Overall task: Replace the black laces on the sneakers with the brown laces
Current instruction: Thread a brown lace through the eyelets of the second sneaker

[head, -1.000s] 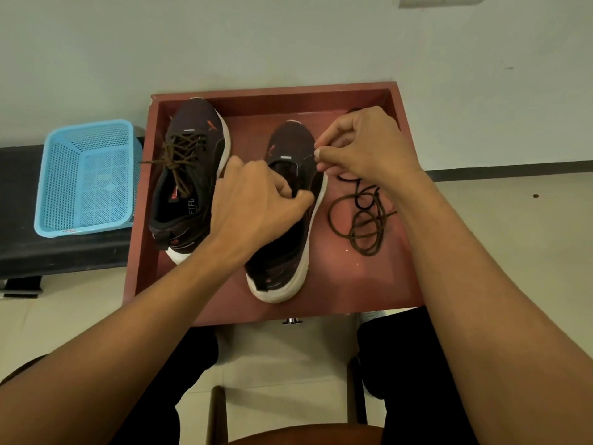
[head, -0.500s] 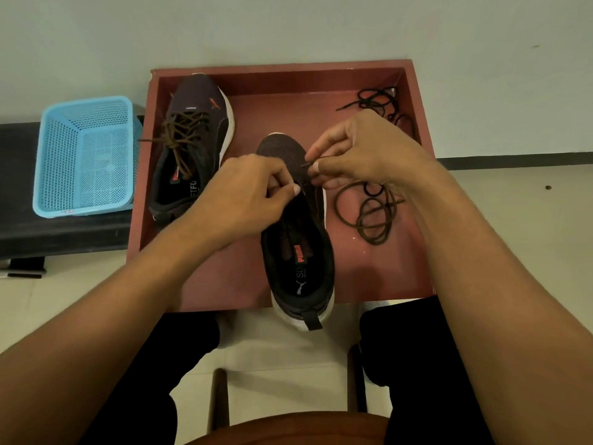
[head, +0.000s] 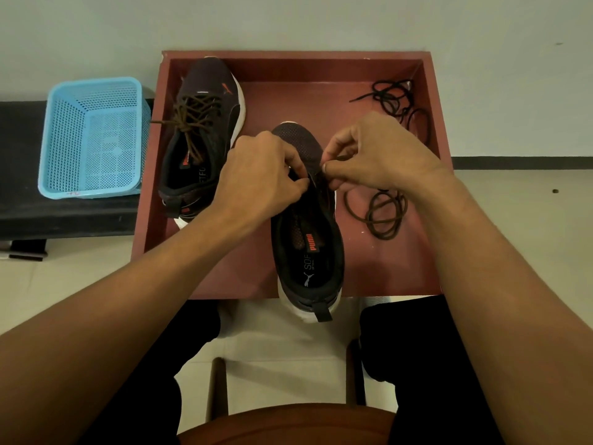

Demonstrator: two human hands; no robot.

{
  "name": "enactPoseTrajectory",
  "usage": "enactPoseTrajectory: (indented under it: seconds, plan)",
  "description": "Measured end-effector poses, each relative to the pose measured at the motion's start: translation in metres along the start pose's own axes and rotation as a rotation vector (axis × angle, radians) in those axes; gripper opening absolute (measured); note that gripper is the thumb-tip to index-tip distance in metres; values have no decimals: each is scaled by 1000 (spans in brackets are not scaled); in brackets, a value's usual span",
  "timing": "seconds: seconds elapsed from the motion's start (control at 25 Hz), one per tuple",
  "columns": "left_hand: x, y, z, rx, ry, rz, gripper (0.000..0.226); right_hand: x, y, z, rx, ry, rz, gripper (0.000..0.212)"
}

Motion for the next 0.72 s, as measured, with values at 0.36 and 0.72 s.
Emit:
enactPoseTrajectory:
  seconds: [0.36, 0.72]
  plan:
    - [-2, 8, -9, 52, 14, 66, 14, -4, -5, -7, 80, 183, 49, 8]
    - [-8, 9, -12, 128, -36, 50, 16, -13, -11, -8, 83, 214, 77, 9]
Point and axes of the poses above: each hand's wrist, its own y-axis away from the middle knuckle, its own x-axis out of the back of the hand, z = x × y, the point moved 10 cm from there along -y, towards the middle knuckle, and after that the axes turned 9 degrees about -x, right-handed, at the moved point
